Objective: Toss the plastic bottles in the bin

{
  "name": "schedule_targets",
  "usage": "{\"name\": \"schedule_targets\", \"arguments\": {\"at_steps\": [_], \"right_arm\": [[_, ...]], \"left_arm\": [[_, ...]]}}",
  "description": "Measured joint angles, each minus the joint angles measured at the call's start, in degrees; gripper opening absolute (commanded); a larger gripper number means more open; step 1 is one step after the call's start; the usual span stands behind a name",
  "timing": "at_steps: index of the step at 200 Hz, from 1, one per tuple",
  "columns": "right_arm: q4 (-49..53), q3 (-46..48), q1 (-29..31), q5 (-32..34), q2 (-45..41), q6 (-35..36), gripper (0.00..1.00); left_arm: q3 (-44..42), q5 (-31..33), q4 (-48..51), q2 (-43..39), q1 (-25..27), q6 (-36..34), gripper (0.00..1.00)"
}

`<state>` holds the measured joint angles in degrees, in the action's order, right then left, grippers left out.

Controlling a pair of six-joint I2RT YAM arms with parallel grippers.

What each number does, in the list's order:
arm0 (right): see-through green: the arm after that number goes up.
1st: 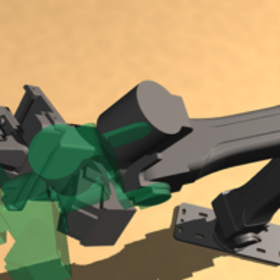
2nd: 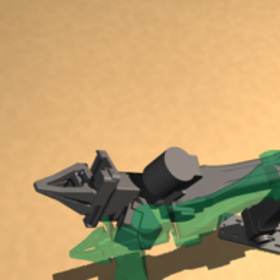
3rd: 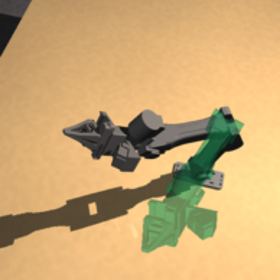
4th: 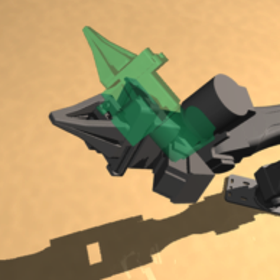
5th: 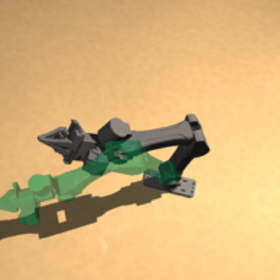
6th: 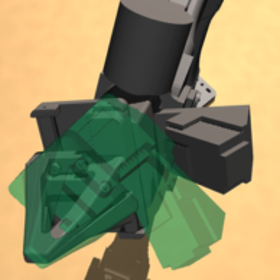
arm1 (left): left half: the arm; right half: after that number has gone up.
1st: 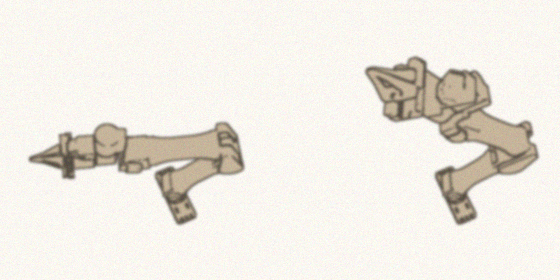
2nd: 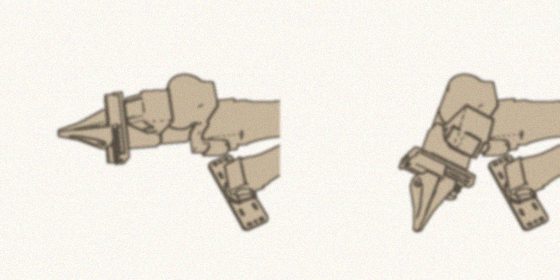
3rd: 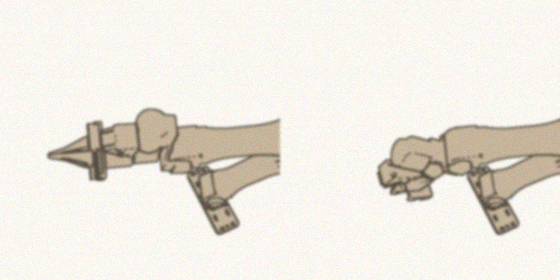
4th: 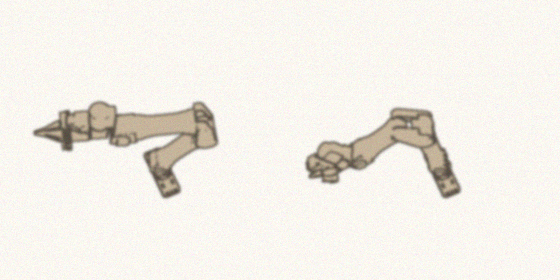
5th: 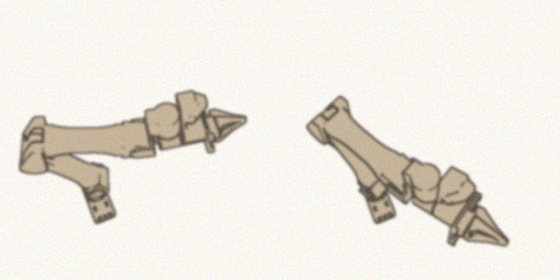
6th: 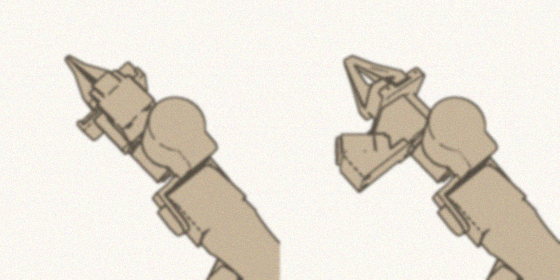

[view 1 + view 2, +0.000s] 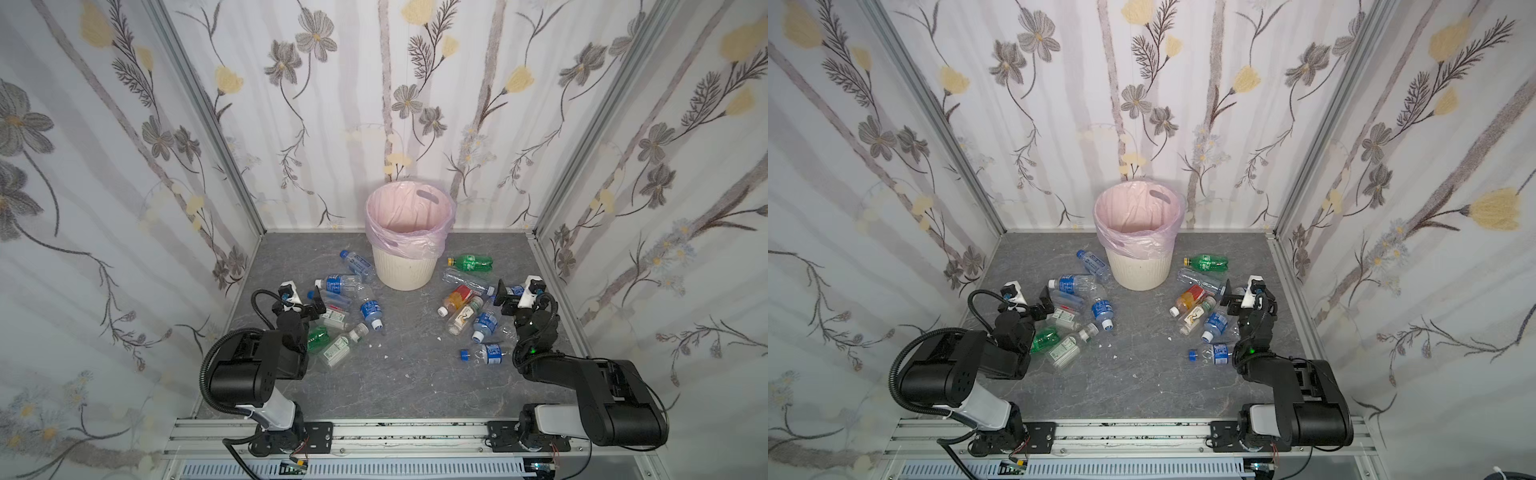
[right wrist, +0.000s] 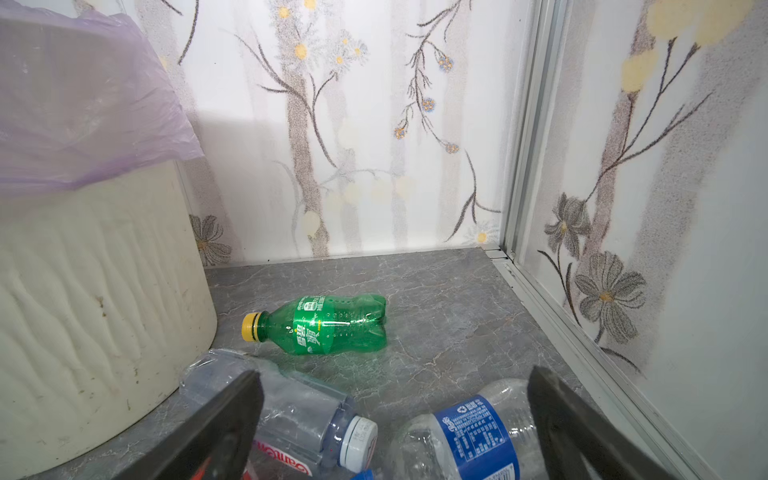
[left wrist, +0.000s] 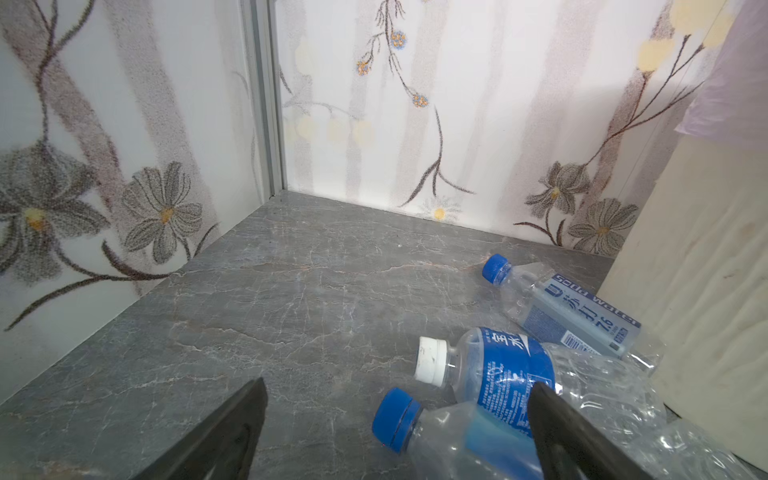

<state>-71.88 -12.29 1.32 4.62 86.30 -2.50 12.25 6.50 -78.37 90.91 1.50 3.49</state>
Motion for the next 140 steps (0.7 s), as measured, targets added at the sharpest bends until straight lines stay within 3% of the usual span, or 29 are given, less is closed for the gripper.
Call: {"name": "schedule_targets", "arguments": {"at_steps": [79, 114, 140], "right_arm": [[0.0, 0.1, 0.0, -1.2, -0.1, 0.0, 1.00], [0.0, 0.1, 0.0, -1.2, -0.1, 0.0, 1.00], [0.0, 0.1, 0.0, -1.2, -0.1, 0.0, 1.00]], "left_arm": [[0.0, -6.8, 0.0, 0.0, -0.1, -2.3, 1.00], [0.0, -6.8, 0.0, 0.0, -0.1, -2.4, 1.00], [0.0, -2.7, 0.1, 0.0, -0.1, -1.0, 1.00]]}}
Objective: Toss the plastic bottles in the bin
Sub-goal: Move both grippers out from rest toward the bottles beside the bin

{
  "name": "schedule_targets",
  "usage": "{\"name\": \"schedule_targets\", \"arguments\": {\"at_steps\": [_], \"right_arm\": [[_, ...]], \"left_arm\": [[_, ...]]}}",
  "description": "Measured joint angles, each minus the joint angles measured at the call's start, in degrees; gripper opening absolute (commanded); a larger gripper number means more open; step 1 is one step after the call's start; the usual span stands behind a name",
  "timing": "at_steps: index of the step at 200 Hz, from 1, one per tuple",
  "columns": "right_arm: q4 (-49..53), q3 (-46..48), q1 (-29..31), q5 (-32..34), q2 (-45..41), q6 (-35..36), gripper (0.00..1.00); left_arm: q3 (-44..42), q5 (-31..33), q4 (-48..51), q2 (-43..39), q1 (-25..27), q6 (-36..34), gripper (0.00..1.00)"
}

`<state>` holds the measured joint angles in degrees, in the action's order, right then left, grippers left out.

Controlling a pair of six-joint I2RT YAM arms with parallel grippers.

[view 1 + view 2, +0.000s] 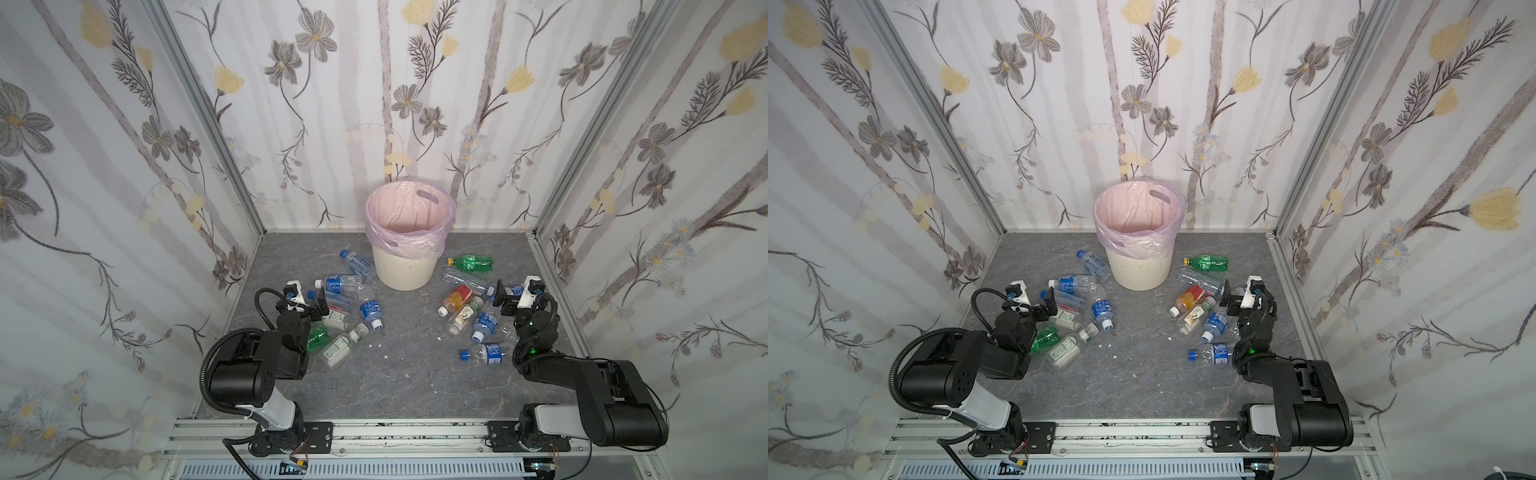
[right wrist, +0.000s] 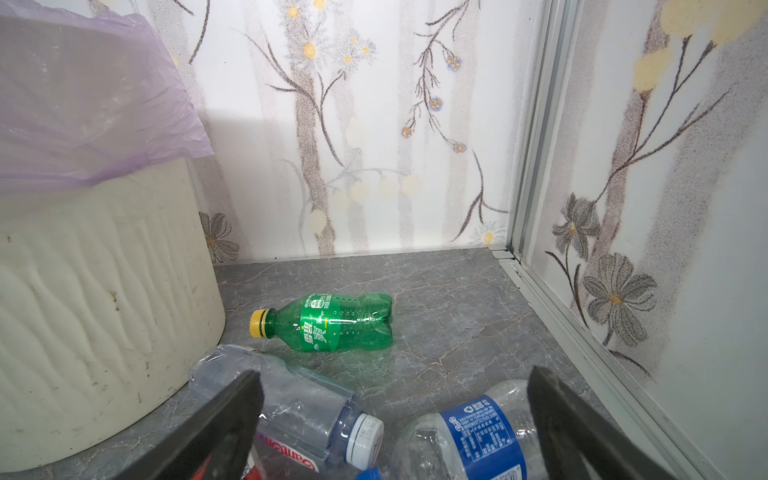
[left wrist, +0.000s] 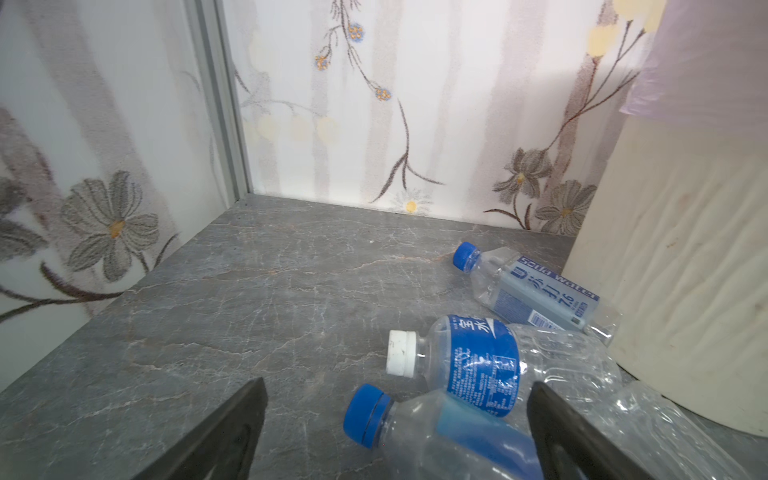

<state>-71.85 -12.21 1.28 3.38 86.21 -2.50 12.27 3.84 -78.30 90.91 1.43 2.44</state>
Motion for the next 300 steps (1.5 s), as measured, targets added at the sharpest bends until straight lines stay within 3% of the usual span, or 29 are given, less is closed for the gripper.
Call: {"name": "schedule_targets", "arguments": {"at_steps": [67, 99, 140, 170, 195, 229, 265, 300], "right_arm": [[0.0, 0.0, 0.0, 0.1, -0.1, 0.0, 1.00], [2.8, -0.5, 0.0, 5.2, -4.3, -1.1, 1.00], [13.5, -4.9, 0.0, 12.2, -8.6, -3.3, 1.00], [25.8, -12.3, 0.0, 15.9, -11.4, -8.6, 1.00], [36.0, -18.1, 0.0, 16.7, -11.9, -14.7, 1.00], [45.5, -23.1, 1.0, 11.5, -10.1, -22.1, 1.00], [57.4, -30.8, 7.6, 9.7, -7.8, -27.4, 1.00], [62.7, -34.3, 15.4, 10.5, -9.0, -31.1, 1.00]], "left_arm": [[0.3, 4.4, 0.6, -0.2, 0.0, 1.5, 1.00], [0.3, 7.8, 2.2, -3.0, 0.4, 2.3, 1.00], [7.2, 17.1, 15.0, -12.0, 2.7, 4.0, 1.00], [15.3, 22.1, 29.4, -17.7, 2.9, 11.0, 1.00], [22.6, 22.0, 41.3, -18.1, 3.7, 19.4, 1.00], [31.2, 17.7, 54.1, -13.8, 6.1, 30.2, 1.00], [33.7, 13.1, 63.5, -11.6, 8.4, 39.8, 1.00], [36.5, 8.1, 66.9, -10.3, 13.2, 46.1, 1.00]]}}
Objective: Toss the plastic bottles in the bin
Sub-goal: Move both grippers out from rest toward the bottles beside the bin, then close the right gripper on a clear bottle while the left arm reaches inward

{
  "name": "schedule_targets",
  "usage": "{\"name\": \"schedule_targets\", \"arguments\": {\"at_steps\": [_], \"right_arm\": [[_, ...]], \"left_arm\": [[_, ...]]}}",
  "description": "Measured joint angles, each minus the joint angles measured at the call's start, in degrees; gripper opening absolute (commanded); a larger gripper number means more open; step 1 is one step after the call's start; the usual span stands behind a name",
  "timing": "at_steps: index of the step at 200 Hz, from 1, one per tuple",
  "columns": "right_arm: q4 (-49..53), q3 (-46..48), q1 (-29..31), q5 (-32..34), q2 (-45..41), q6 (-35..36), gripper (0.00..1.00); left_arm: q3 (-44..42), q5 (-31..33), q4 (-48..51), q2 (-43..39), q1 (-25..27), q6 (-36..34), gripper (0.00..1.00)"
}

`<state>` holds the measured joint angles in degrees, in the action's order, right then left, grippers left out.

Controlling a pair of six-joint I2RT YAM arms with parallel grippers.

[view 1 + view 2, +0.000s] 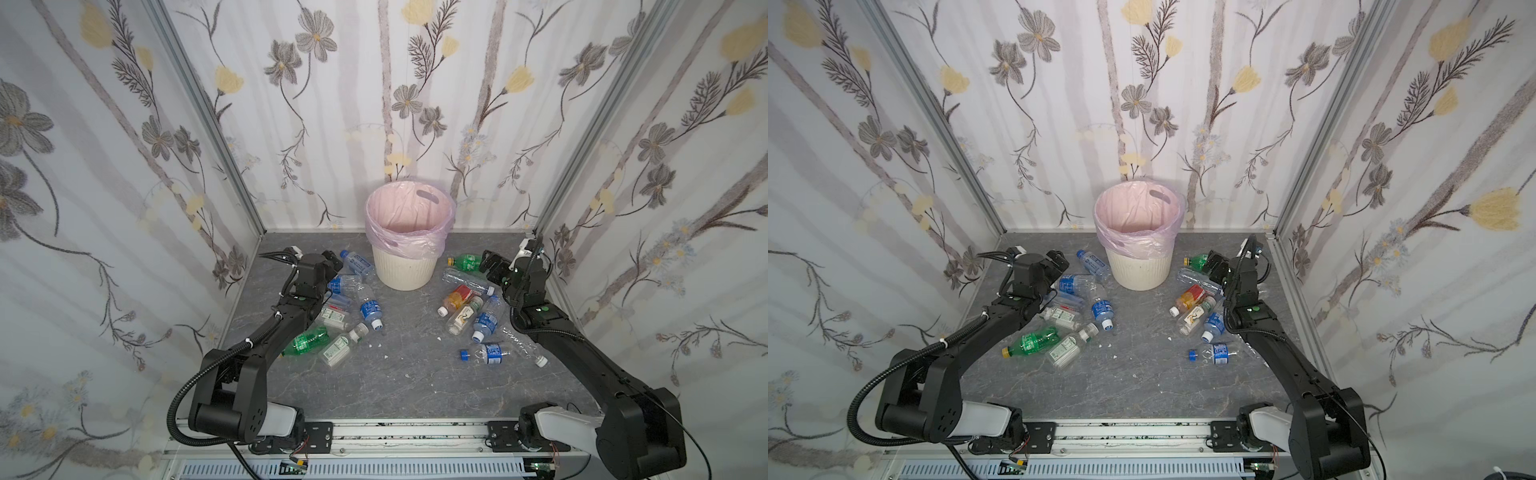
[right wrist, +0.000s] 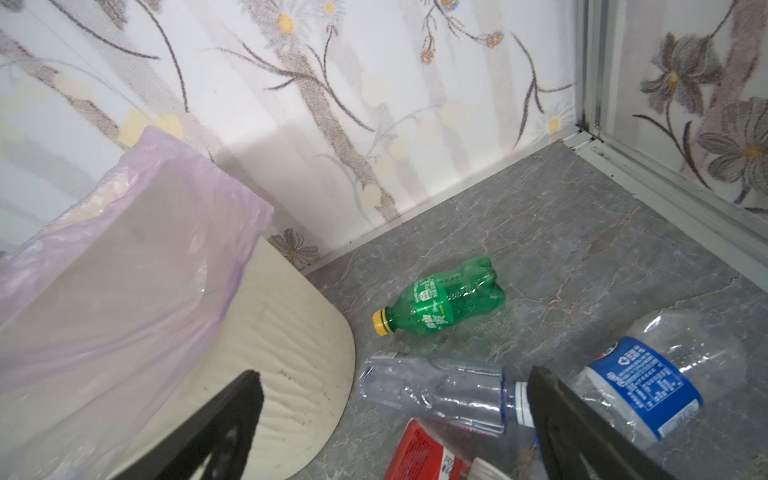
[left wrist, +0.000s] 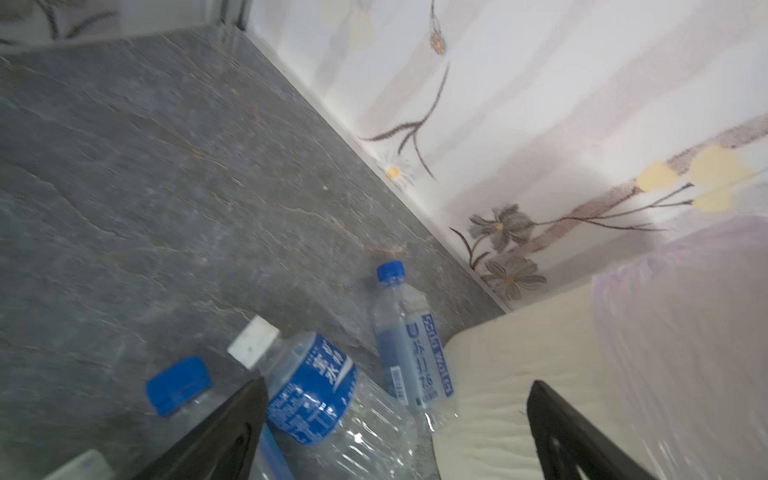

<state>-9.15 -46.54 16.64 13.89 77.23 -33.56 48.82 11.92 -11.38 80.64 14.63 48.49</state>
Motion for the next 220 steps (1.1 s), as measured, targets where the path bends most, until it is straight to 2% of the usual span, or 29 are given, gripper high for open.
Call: {"name": "schedule_targets", "arguments": {"at_steps": [43, 80, 121, 156, 220], "right_arm": [[1.3, -1.1, 13.1, 2.3, -0.4, 2.9, 1.00], [-6.2, 0.7, 20.6, 4.8, 3.7, 8.7, 1.00], [-12.7, -1.4, 23.3, 7.1, 12.8, 12.6, 1.00], [-18.6, -2.1, 23.7, 9.4, 17.7, 12.7, 1.00], [-24.1, -10.6, 23.6, 12.7, 27.5, 12.5, 1.00]], "left_arm": [[0.2, -7.7, 1.5, -1.2, 1.7, 4.0, 1.00], [-2.0, -10.3, 0.1, -2.3, 2.1, 6.6, 1.00], [-1.5, -15.8, -1.9, 1.1, 2.3, 7.2, 1.00], [-3.8, -18.3, -3.4, -0.5, 2.4, 9.5, 1.00], [-3.4, -20.8, -5.4, -0.2, 2.4, 10.0, 1.00]]}}
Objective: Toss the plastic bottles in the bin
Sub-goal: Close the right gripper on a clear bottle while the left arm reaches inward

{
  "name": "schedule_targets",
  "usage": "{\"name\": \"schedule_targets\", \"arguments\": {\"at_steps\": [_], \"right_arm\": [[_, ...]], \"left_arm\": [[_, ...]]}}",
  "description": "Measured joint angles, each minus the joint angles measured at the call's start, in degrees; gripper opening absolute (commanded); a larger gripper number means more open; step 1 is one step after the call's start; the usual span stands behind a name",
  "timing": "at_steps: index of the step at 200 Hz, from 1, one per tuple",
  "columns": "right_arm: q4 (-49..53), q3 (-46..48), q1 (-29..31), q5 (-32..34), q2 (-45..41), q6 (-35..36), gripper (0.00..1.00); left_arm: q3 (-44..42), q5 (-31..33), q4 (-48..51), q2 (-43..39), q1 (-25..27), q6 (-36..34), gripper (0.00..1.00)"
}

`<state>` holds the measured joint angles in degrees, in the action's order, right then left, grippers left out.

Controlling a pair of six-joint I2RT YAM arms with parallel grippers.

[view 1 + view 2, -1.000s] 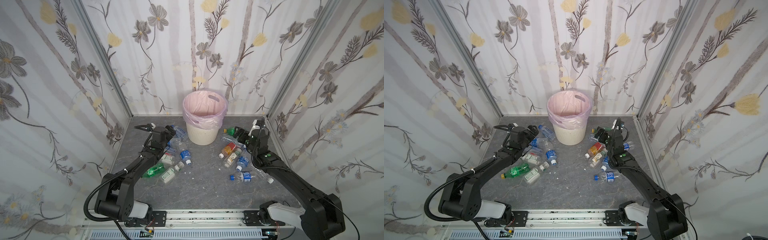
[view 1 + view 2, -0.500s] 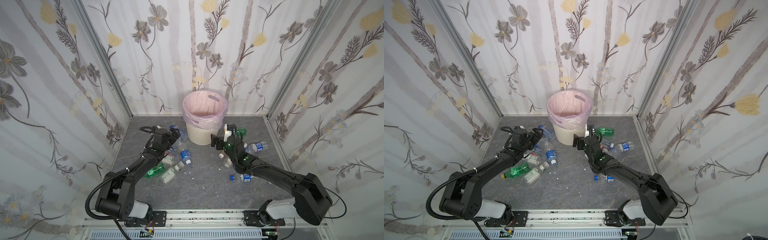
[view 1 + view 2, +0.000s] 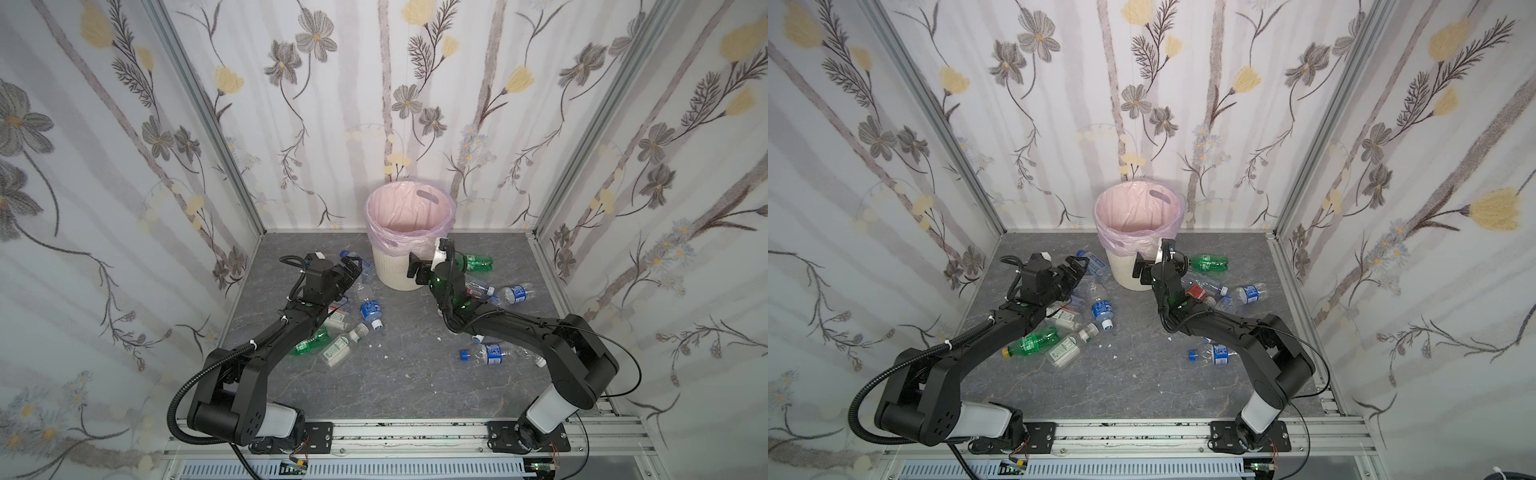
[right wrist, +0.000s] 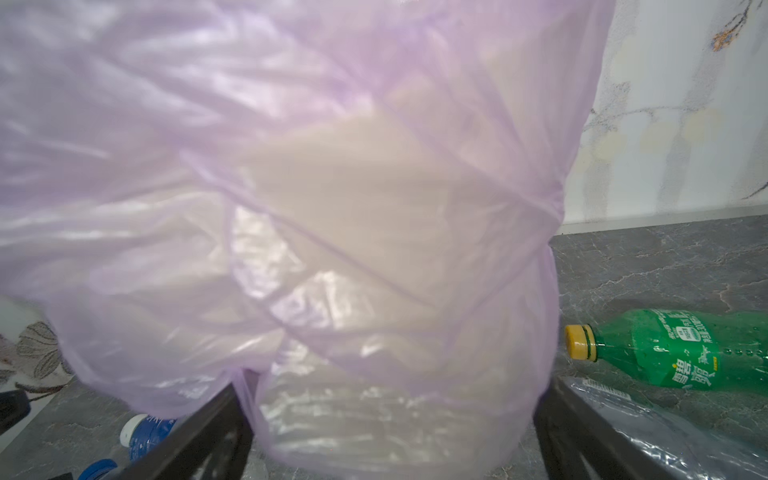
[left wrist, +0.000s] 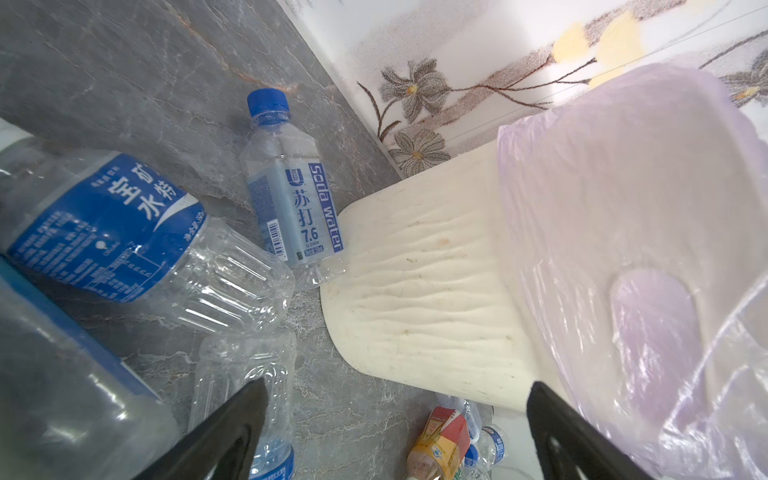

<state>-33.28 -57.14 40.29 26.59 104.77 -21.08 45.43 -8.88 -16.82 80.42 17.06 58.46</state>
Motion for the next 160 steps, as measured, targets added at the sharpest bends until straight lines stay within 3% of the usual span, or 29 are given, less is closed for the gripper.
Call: {"name": "schedule_targets", "arguments": {"at_steps": [80, 160], "right_arm": [[0.6, -4.2, -2.9, 0.7, 3.6, -1.0, 1.00], [9.5, 0.3, -3.0, -1.7, -5.4, -3.2, 1.00]], "left_arm": [[0.4, -3.6, -0.2, -0.2, -0.8, -0.5, 1.00], [0.0, -4.7, -0.1, 0.0, -0.9, 1.9, 1.00]]}}
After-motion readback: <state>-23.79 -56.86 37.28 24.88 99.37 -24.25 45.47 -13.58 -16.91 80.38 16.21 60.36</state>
